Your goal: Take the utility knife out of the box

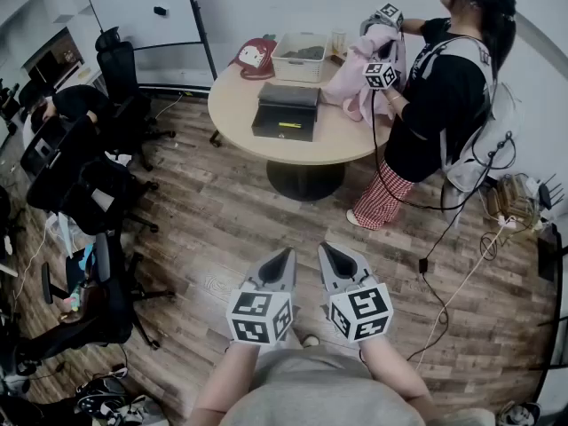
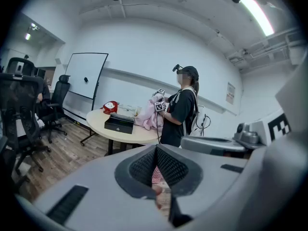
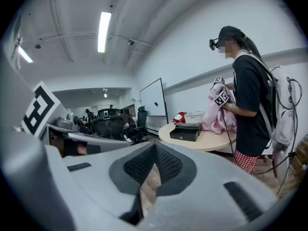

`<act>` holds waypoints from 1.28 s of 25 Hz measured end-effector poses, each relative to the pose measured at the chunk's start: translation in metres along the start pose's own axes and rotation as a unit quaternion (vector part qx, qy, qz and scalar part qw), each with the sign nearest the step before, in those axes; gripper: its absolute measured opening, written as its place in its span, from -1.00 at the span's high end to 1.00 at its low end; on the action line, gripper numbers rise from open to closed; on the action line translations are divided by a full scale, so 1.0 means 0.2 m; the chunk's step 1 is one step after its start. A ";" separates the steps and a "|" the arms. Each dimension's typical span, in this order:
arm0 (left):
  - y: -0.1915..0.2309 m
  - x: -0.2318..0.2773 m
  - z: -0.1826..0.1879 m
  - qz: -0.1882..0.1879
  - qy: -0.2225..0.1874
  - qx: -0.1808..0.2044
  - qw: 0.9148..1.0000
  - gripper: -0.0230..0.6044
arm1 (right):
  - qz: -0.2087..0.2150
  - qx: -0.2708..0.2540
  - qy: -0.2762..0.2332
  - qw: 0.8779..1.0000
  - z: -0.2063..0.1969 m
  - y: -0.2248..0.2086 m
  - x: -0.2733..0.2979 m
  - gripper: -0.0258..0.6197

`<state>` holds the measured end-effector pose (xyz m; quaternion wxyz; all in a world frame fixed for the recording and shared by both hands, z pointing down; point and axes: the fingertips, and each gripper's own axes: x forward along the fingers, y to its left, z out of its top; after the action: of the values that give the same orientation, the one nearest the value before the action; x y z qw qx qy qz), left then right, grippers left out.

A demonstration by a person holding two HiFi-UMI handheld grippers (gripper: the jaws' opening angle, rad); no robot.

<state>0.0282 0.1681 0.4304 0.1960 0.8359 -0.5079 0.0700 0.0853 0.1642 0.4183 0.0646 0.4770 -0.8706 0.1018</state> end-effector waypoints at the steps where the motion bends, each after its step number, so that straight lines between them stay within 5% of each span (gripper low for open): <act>1: -0.01 -0.03 0.00 -0.001 -0.004 0.003 1.000 0.92 | 0.001 0.000 -0.003 1.000 0.00 0.02 -0.03 0.92; 21: -0.12 -0.23 0.01 0.021 -0.057 0.031 0.998 0.92 | 0.028 -0.014 -0.028 0.999 0.05 0.19 -0.27 0.92; 32: -0.07 -0.19 -0.01 0.019 -0.044 0.011 0.999 0.92 | 0.034 0.002 -0.013 0.999 0.00 0.16 -0.18 0.92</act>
<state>0.0222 0.2048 0.4162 0.1630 0.8305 -0.5310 0.0425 0.0767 0.2103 0.4063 0.0488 0.4482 -0.8870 0.1000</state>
